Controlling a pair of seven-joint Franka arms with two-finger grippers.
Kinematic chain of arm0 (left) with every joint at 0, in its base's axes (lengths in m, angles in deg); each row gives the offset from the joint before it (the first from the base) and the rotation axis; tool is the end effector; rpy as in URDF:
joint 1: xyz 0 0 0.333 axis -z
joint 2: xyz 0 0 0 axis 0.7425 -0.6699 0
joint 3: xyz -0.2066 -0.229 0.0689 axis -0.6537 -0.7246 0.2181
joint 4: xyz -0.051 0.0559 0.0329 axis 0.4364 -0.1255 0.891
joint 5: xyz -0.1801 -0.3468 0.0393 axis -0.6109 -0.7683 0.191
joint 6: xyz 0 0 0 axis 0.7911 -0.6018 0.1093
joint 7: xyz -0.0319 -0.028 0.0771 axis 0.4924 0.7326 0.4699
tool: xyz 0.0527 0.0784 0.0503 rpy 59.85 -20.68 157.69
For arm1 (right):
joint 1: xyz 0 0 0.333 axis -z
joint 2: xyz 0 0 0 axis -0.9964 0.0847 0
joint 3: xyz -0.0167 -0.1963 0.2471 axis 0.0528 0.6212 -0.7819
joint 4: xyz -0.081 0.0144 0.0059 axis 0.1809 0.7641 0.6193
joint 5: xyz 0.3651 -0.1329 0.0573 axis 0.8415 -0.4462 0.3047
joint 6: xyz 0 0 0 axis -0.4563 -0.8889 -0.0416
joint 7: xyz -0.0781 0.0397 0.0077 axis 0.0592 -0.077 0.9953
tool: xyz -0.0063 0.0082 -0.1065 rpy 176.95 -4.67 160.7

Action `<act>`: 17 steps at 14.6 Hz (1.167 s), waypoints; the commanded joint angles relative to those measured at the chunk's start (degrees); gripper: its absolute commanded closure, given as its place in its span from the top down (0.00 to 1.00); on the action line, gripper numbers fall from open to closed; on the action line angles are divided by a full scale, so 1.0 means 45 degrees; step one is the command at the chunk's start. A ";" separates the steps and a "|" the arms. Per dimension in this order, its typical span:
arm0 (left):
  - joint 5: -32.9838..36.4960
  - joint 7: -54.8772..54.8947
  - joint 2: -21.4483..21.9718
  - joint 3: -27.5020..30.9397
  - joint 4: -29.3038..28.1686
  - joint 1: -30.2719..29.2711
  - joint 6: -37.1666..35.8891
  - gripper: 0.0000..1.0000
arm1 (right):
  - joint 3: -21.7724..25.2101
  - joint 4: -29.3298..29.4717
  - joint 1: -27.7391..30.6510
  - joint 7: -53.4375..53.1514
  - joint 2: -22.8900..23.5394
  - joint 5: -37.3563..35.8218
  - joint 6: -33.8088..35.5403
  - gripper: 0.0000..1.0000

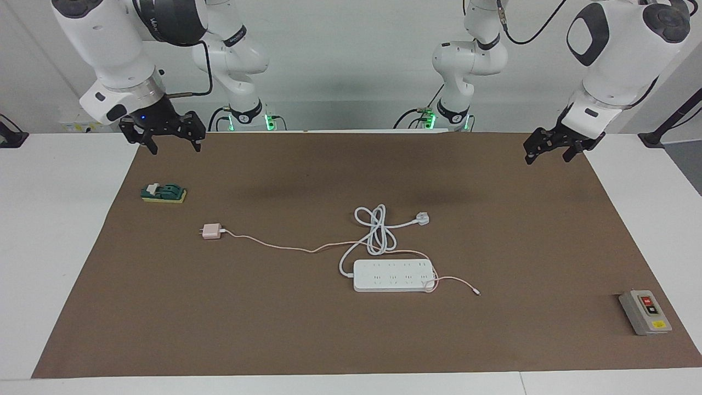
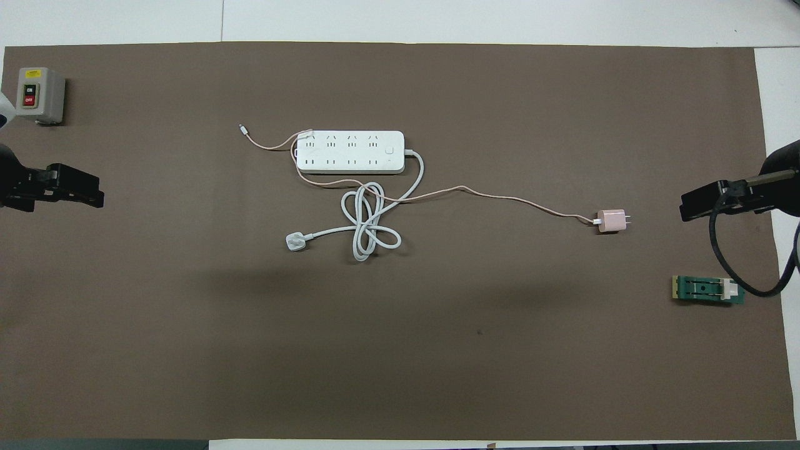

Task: Plug charger into power strip
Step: 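Move the right gripper over the pink charger plug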

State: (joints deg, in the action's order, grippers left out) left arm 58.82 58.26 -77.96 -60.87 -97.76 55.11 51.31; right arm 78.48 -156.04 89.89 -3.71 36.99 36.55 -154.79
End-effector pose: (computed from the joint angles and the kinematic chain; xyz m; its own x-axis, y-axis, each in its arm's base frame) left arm 0.5550 -0.0208 0.5877 0.9975 -0.0187 -0.0676 -0.0189 -0.9998 -0.0026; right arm 0.5394 -0.0009 0.6021 0.9936 0.0697 -0.0886 0.0719 -0.9972 0.0227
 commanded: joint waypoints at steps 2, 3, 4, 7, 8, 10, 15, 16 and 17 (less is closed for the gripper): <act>-0.0024 0.0035 0.0203 0.0050 -0.0165 0.0008 0.0061 1.00 | -0.0008 0.0041 0.0018 -0.0231 -0.0041 0.0176 0.0107 1.00; -0.0005 0.0035 0.0203 0.0050 -0.0165 0.0008 0.0061 1.00 | 0.0012 0.0041 0.0018 -0.0250 -0.0041 0.0176 0.0068 1.00; -0.0024 0.0035 0.0203 0.0050 -0.0165 0.0008 0.0061 1.00 | 0.0012 0.0021 0.0018 -0.0173 -0.0041 0.0137 0.0087 1.00; -0.0005 0.0035 0.0203 0.0050 -0.0165 0.0008 0.0061 1.00 | 0.0012 0.0061 0.0038 -0.0133 -0.0176 0.0078 0.0087 1.00; -0.0024 0.0035 0.0203 0.0050 -0.0165 0.0008 0.0061 1.00 | -0.0008 0.0022 0.0057 -0.0114 -0.0255 0.0059 0.0088 1.00; -0.0024 0.0035 0.0203 0.0050 -0.0165 0.0008 0.0061 1.00 | -0.0008 -0.0037 0.0135 0.0003 -0.0255 0.0078 0.0088 1.00; -0.0005 0.0035 0.0203 0.0050 -0.0165 0.0008 0.0061 1.00 | 0.0031 -0.0681 0.1265 -0.3657 0.0385 0.1595 -0.0361 1.00; -0.0005 0.0035 0.0203 0.0050 -0.0165 0.0008 0.0061 1.00 | 0.0031 -0.0662 0.1636 -0.4577 0.0950 0.2124 -0.0400 1.00; -0.0024 0.0035 0.0203 0.0050 -0.0165 0.0008 0.0061 1.00 | 0.0031 -0.0682 0.1949 -0.5398 0.1497 0.2728 -0.0691 1.00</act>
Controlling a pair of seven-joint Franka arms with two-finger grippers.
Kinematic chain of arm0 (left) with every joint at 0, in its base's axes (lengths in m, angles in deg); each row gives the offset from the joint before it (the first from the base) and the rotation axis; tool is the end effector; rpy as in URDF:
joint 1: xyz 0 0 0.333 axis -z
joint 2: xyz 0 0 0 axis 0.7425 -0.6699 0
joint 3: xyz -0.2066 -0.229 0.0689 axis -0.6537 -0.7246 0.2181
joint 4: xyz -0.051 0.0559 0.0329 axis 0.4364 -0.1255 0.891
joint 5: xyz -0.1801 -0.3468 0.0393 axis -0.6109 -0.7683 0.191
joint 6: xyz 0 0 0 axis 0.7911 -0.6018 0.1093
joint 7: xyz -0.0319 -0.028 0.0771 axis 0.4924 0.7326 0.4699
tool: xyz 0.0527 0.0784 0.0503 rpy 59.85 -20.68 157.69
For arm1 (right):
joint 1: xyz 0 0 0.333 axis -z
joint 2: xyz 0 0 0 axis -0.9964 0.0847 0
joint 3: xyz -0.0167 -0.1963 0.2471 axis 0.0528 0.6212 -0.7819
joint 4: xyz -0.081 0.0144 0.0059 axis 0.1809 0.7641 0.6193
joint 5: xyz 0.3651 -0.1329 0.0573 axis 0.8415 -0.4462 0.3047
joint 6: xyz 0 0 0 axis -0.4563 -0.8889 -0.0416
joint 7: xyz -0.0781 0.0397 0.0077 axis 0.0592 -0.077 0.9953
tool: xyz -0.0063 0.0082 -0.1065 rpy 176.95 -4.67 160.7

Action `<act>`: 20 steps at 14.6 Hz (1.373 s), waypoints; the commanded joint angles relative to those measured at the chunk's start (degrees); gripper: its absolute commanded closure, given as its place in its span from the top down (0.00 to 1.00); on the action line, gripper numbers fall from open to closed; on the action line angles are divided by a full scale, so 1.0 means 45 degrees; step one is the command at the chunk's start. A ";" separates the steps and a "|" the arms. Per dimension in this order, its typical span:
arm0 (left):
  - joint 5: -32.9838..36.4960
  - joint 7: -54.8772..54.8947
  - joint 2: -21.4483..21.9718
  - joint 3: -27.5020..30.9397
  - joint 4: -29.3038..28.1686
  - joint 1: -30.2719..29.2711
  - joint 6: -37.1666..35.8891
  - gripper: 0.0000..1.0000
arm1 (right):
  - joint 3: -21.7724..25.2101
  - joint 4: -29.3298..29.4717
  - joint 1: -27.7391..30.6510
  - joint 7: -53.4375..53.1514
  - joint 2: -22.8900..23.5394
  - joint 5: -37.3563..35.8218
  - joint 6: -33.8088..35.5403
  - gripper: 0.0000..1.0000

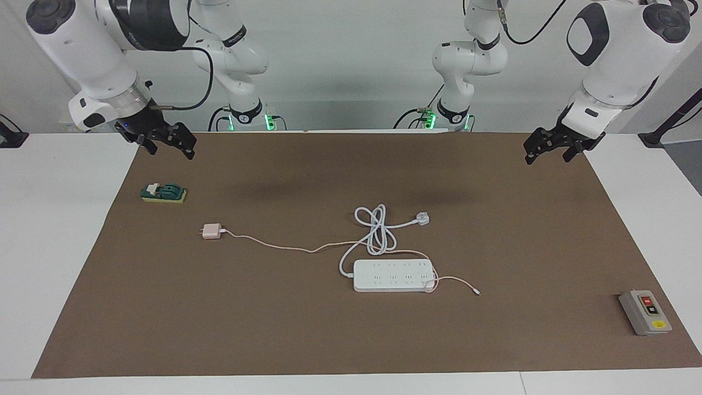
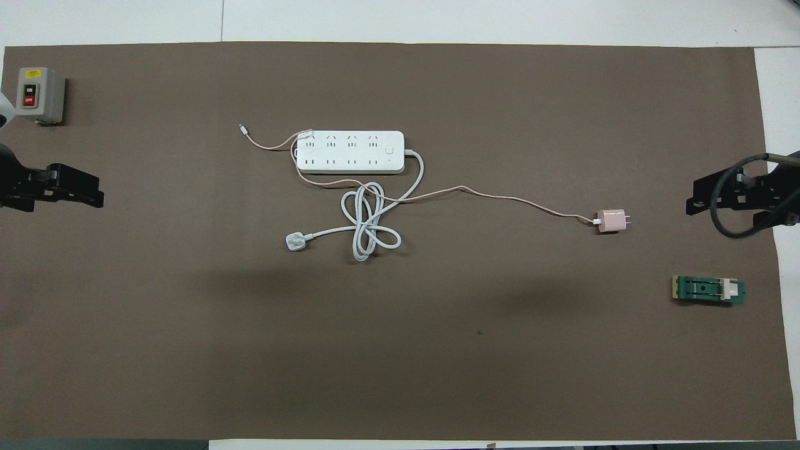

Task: Plug charger into power strip
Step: 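Move the right gripper over the pink charger plug, then lower and close the right gripper on the pink charger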

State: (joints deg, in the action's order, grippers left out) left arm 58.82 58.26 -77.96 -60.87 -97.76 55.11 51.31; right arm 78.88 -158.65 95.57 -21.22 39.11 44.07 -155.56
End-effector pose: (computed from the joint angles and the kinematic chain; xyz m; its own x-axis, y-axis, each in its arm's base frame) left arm 0.5550 -0.0208 0.5877 0.9975 -0.0187 -0.0676 -0.0189 -0.9998 -0.0026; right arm 0.5454 -0.0453 0.5625 0.9282 -0.3282 -0.1754 -0.3436 -0.9368 -0.0652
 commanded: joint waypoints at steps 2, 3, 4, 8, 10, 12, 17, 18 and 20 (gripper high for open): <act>-0.0005 0.0035 0.0203 0.0050 -0.0165 0.0008 0.0061 1.00 | -0.0058 -0.0277 0.0982 -0.3323 0.1789 0.1901 -0.0988 1.00; -0.0024 0.0035 0.0203 0.0050 -0.0165 0.0008 0.0061 1.00 | -0.0039 -0.0568 0.1176 -0.4164 0.2025 0.2504 -0.1395 1.00; -0.0024 0.0035 0.0203 0.0050 -0.0165 0.0008 0.0061 1.00 | -0.0039 -0.1055 0.1391 -0.4849 0.2182 0.3206 -0.2018 1.00; -0.0005 0.0035 0.0203 0.0050 -0.0165 0.0008 0.0061 1.00 | 0.0000 -0.2310 0.2016 -0.6262 0.3076 0.4891 -0.3469 1.00; -0.0005 0.0035 0.0203 0.0050 -0.0165 0.0008 0.0061 1.00 | -0.0019 -0.2310 0.2369 -0.6262 0.3860 0.5339 -0.4110 1.00; -0.0005 0.0035 0.0203 0.0050 -0.0165 0.0008 0.0061 1.00 | -0.0019 -0.2310 0.2350 -0.6262 0.4408 0.5963 -0.4697 1.00; -0.0024 0.0035 0.0203 0.0050 -0.0165 0.0008 0.0061 1.00 | 0.0001 -0.2387 0.2370 -0.6301 0.5172 0.6787 -0.4839 1.00; -0.0005 0.0035 0.0203 0.0050 -0.0165 0.0008 0.0061 1.00 | -0.0019 -0.2504 0.2389 -0.6262 0.5211 0.6806 -0.4740 1.00; -0.0024 0.0035 0.0203 0.0050 -0.0165 0.0008 0.0061 1.00 | -0.0019 -0.2524 0.2351 -0.6262 0.5309 0.6826 -0.4739 1.00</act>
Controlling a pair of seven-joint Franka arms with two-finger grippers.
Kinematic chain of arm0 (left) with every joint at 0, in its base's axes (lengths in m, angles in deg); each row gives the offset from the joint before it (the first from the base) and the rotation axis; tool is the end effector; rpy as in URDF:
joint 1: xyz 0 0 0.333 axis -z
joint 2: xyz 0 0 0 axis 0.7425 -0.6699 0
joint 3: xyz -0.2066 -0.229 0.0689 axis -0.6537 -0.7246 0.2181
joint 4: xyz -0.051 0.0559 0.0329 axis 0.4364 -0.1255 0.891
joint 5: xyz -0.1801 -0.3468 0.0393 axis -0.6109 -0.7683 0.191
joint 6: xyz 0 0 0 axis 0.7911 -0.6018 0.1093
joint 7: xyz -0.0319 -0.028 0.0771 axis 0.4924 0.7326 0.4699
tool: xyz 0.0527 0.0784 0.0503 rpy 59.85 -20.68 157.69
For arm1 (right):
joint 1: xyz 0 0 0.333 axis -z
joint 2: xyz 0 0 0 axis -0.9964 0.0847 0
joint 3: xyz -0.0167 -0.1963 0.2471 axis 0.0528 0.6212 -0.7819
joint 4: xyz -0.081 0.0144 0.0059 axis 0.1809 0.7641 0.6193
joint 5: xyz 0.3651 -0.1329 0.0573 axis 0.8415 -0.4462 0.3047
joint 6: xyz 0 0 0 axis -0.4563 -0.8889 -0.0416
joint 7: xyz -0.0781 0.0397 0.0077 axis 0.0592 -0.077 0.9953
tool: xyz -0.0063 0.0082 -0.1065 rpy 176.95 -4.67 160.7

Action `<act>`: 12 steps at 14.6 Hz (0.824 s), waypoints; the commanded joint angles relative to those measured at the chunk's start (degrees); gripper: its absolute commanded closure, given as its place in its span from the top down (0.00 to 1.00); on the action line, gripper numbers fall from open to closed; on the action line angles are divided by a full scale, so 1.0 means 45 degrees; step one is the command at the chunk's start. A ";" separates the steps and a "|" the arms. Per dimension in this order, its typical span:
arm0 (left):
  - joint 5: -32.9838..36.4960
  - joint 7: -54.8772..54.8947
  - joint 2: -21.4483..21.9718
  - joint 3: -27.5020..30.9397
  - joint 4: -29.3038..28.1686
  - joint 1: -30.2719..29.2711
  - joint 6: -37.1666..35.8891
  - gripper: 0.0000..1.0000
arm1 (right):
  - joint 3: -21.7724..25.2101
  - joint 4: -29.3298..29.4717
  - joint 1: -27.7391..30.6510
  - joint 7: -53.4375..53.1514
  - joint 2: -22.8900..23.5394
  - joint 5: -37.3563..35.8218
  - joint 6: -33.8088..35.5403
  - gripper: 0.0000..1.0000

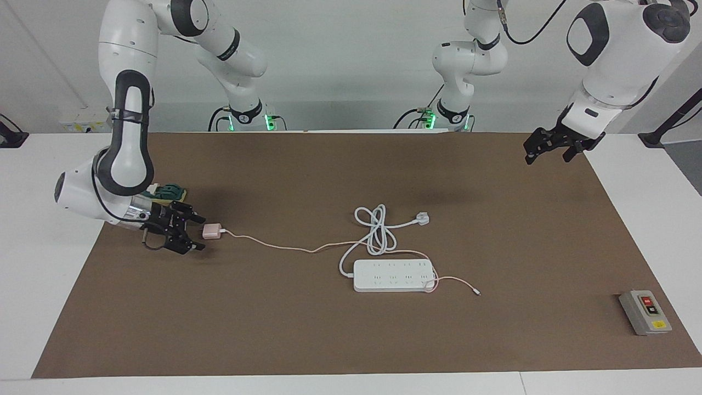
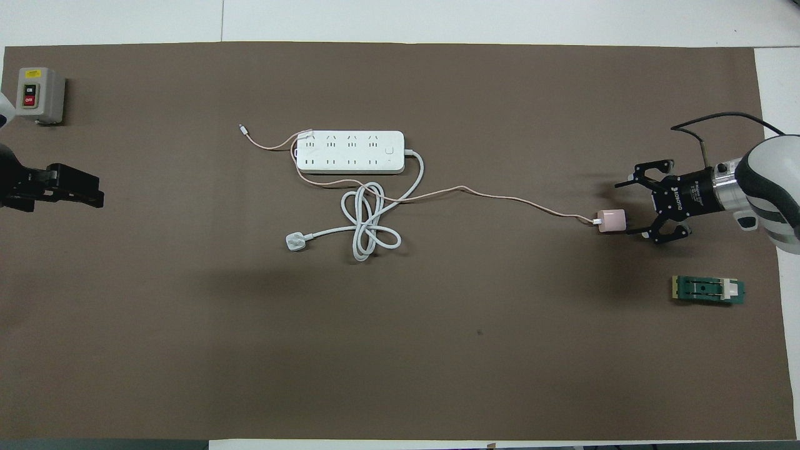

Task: Plug charger into power strip
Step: 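Lower and close the right gripper on the pink charger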

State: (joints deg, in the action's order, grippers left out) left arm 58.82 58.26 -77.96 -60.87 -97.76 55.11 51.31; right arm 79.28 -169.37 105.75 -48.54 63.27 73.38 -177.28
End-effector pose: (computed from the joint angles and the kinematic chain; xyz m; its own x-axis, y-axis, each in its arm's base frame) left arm 0.5550 -0.0208 0.5877 0.9975 -0.0187 -0.0676 -0.0189 -0.9998 -0.0026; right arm 0.5836 -0.1326 0.2681 0.2033 -0.7578 -0.6200 -0.9755 -0.2108 -0.0623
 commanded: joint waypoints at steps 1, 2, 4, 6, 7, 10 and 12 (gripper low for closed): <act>-0.0024 0.0035 0.0203 0.0050 -0.0165 0.0008 0.0061 1.00 | -0.0108 -0.0160 0.0069 -0.0189 -0.0022 0.0448 0.0106 1.00; -0.0005 0.0035 0.0203 0.0050 -0.0165 0.0008 0.0061 1.00 | -0.0108 -0.0199 0.0069 -0.0170 0.0075 0.0507 0.0087 1.00; -0.0024 0.0035 0.0203 0.0050 -0.0165 0.0008 0.0061 1.00 | -0.0108 -0.0335 0.0030 0.0044 0.0096 0.0508 -0.0010 1.00; -0.0024 0.0035 0.0203 0.0050 -0.0165 0.0008 0.0061 1.00 | -0.0108 -0.0433 -0.0028 0.0065 0.0096 0.0566 -0.0089 1.00; -0.0024 0.0035 0.0203 0.0050 -0.0165 0.0008 0.0061 1.00 | -0.0108 -0.0433 -0.0029 0.0065 0.0135 0.0605 -0.0089 0.99; -0.0024 0.0035 0.0203 0.0050 -0.0165 0.0008 0.0061 1.00 | -0.0108 -0.0531 -0.0048 0.0142 0.0135 0.0605 -0.0109 0.71; -0.0024 0.0035 0.0203 0.0050 -0.0165 0.0008 0.0061 1.00 | -0.0108 -0.0706 -0.0048 0.0415 0.0096 0.0625 -0.0167 0.65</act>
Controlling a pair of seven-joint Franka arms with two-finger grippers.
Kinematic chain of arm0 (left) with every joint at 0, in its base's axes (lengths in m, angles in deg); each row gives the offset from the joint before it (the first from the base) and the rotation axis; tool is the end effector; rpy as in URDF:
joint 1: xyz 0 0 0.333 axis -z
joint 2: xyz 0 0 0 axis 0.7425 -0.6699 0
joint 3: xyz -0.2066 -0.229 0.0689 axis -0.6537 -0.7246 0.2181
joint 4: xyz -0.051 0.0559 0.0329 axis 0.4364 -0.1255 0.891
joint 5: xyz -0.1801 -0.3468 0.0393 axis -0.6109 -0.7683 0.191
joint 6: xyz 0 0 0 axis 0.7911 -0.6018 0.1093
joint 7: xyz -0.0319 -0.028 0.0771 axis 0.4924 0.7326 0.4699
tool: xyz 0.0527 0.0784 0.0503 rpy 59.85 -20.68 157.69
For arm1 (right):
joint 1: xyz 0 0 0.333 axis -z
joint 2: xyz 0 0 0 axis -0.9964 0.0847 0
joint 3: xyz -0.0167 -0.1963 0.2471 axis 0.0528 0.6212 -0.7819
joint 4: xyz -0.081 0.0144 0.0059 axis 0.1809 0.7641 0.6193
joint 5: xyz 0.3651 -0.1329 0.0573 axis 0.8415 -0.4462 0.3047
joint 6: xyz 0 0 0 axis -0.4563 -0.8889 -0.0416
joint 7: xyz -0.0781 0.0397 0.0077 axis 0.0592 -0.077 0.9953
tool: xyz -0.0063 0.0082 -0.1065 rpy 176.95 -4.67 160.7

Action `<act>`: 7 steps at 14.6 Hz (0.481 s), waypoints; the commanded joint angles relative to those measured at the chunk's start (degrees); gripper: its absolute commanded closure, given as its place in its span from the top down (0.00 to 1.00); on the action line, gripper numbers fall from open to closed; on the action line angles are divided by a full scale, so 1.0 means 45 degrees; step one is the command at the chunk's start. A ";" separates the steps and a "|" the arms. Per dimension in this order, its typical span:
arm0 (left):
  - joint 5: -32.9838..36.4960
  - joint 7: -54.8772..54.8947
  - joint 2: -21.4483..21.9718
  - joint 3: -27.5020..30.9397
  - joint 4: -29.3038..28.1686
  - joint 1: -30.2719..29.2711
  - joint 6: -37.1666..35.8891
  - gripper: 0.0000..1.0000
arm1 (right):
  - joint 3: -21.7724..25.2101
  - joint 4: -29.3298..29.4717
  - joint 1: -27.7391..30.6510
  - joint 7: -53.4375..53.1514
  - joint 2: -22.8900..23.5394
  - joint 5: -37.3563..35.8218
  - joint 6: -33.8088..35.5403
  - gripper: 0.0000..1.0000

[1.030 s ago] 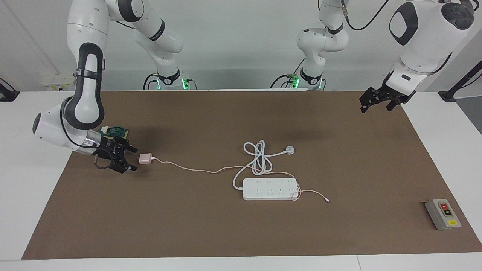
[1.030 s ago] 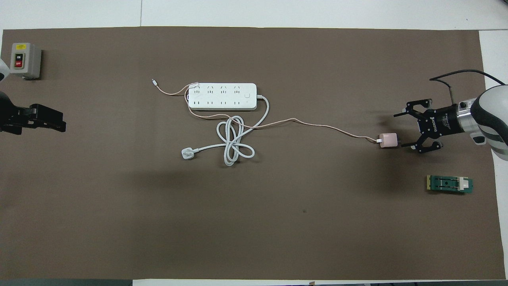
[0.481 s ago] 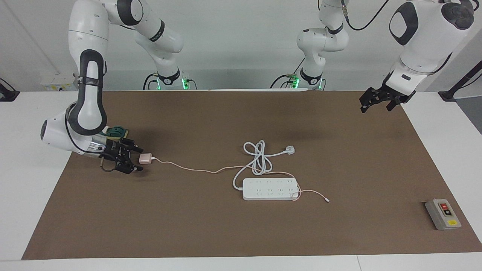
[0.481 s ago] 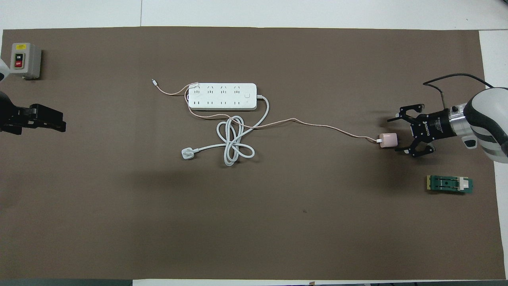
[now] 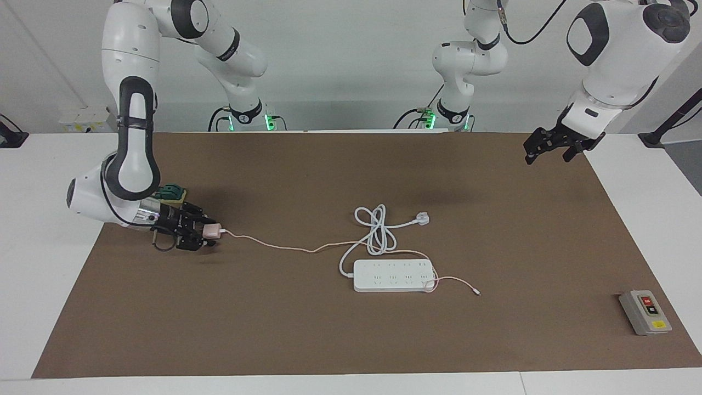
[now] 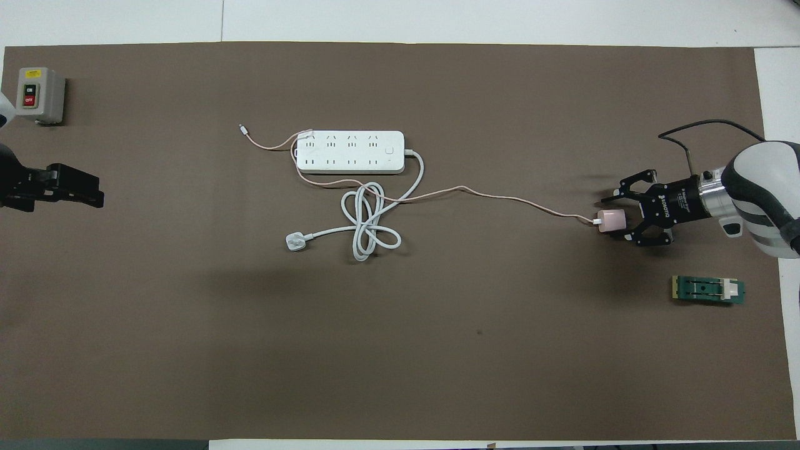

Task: Plug charger into power strip
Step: 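Lower and close the right gripper on the pink charger, then carry the charger toward the power strip while the left gripper approaches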

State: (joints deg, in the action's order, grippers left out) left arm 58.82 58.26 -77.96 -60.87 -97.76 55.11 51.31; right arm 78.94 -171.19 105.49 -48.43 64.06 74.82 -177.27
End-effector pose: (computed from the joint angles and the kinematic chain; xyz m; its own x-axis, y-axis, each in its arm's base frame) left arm 0.5550 -0.0208 0.5877 0.9975 -0.0187 -0.0676 -0.0189 -0.9998 -0.0026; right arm 0.5752 -0.1219 0.2489 0.1764 -0.7369 -0.6526 -0.9783 -0.2045 -0.0335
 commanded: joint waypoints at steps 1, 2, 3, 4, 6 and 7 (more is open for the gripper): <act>-0.0024 0.0035 0.0203 0.0050 -0.0164 0.0008 0.0061 1.00 | -0.0032 -0.0381 0.0048 0.0411 -0.0079 0.0305 -0.0266 0.58; -0.0024 0.0035 0.0203 0.0050 -0.0164 0.0008 0.0061 1.00 | -0.0032 -0.0401 0.0067 0.0547 -0.0079 0.0305 -0.0306 0.44; -0.0024 0.0035 0.0203 0.0050 -0.0164 0.0008 0.0061 1.00 | -0.0013 -0.0401 0.0068 0.0645 -0.0079 0.0305 -0.0364 0.12; -0.0024 0.0035 0.0203 0.0050 -0.0164 0.0028 0.0061 1.00 | -0.0012 -0.0440 0.0068 0.0646 -0.0079 0.0305 -0.0539 0.00; -0.0024 0.0035 0.0203 0.0050 -0.0164 0.0008 0.0061 1.00 | -0.0032 -0.0557 0.0068 0.0646 -0.0099 0.0305 -0.0716 0.00; -0.0024 0.0035 0.0203 0.0050 -0.0164 0.0008 0.0061 1.00 | -0.0032 -0.0519 0.0068 0.0491 -0.0099 0.0363 -0.0697 0.00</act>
State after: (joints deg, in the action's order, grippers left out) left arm 58.82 58.26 -77.96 -60.87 -97.76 55.11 51.31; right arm 79.00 -171.80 105.67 -47.97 63.72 74.96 -177.49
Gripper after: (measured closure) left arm 0.000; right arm 0.524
